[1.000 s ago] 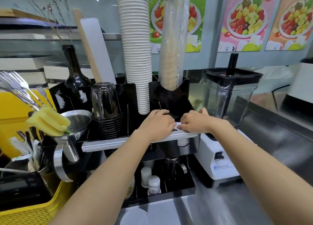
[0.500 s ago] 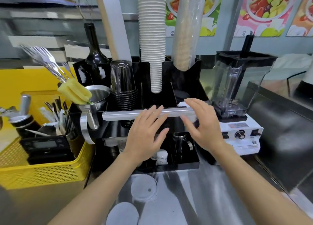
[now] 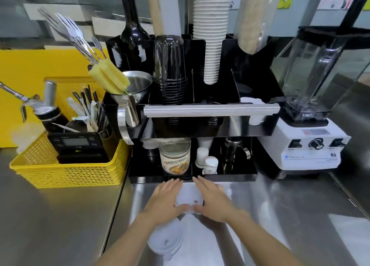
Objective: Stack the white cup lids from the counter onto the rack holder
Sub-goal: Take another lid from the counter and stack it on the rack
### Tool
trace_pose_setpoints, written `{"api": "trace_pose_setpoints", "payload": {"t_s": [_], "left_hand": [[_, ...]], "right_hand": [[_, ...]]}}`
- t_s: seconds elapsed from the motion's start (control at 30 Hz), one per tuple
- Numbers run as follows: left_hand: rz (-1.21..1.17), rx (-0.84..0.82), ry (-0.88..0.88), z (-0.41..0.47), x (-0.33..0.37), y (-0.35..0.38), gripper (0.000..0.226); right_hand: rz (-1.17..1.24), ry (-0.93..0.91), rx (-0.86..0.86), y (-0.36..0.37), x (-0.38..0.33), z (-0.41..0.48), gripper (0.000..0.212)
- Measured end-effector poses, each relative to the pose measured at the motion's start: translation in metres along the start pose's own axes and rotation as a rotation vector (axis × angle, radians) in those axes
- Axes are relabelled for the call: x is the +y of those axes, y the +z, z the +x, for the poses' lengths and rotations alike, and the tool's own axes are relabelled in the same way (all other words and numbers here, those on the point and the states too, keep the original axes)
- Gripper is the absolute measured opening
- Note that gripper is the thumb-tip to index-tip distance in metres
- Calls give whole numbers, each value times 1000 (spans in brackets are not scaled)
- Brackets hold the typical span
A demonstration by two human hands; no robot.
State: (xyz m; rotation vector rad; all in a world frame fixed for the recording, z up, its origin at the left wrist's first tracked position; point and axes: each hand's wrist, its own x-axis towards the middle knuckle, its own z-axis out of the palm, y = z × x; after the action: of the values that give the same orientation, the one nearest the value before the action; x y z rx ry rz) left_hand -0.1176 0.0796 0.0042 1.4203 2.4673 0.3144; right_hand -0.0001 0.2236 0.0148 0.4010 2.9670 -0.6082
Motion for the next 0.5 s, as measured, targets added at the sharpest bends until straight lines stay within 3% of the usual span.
{"api": "trace_pose_setpoints", "payload": {"t_s": [0.17,0.4,0.5], "left_hand": [[-127,-75,-36,-1,-3,10,106],[-332,57,-13,-12,4,-9,71],[-327,108,10,-16,9,-28,75]], "right_hand": [[7,55,-109,19,0,12,78],[118,-15,78,8,-1,7,61],[149,-97,212,-16,-3,-3,57]]}}
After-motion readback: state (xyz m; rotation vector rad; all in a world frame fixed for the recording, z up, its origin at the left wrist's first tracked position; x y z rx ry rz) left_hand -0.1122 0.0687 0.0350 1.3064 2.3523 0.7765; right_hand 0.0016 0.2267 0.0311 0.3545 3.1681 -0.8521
